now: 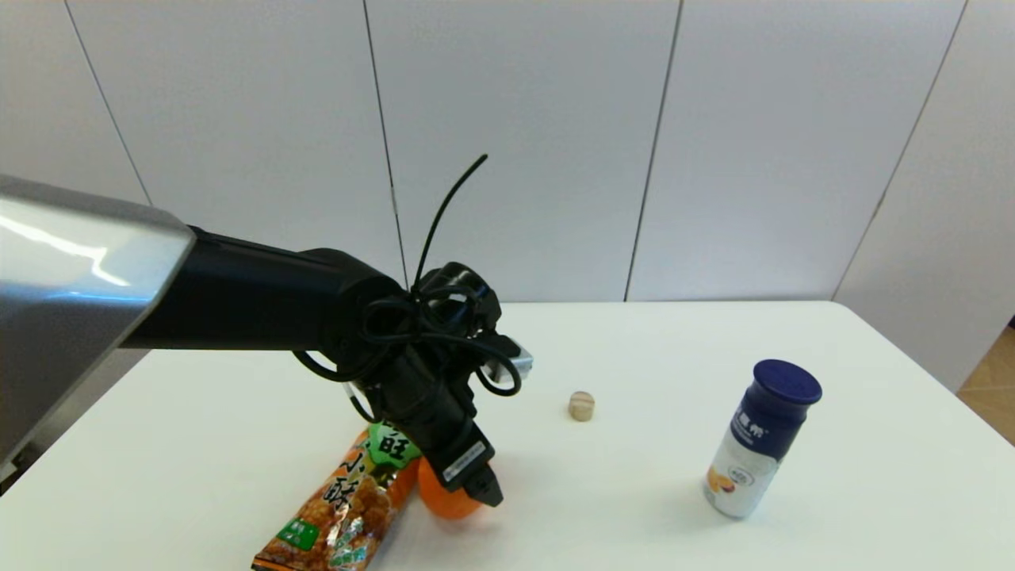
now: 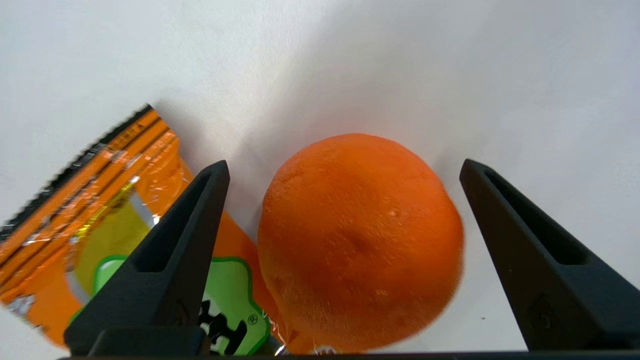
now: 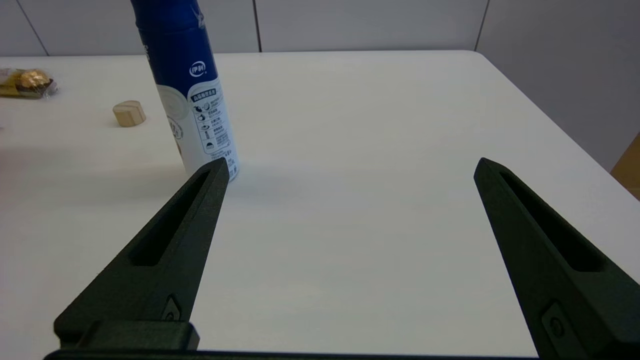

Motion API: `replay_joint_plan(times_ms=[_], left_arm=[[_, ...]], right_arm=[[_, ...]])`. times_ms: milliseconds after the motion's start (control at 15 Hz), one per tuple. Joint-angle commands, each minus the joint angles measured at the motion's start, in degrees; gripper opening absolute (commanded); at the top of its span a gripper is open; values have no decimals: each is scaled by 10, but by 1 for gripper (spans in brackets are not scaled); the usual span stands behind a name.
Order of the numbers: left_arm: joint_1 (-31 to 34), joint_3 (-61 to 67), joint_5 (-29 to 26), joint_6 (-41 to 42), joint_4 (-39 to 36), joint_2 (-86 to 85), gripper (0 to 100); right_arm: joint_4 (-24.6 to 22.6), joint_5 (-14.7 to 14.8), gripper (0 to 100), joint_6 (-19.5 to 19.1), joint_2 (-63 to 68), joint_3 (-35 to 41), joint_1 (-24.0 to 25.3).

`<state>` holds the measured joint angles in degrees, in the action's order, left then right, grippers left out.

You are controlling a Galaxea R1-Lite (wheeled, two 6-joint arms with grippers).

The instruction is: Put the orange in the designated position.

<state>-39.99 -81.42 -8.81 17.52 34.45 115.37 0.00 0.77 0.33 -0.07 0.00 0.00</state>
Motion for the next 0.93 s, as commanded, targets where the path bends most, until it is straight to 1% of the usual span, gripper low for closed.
replay_joint_plan(times_ms=[67,267,400,533,733,933], left_arm=[[0,-17,-1,-3,3,-49,100],[10,-22,0,-6,5,-129,100],[51,-10,0,-6,26,-238,100],[109,18,0,-6,56,-338,100],[182,96,-1,-5,52,-486,100],[214,162,-1,-5,51,-615,100]], right_arm=[[0,0,100,0,1,0,0],[0,0,100,0,1,0,0],[0,0,100,0,1,0,0],[0,0,100,0,1,0,0],[0,0,100,0,1,0,0],[0,0,100,0,1,0,0]])
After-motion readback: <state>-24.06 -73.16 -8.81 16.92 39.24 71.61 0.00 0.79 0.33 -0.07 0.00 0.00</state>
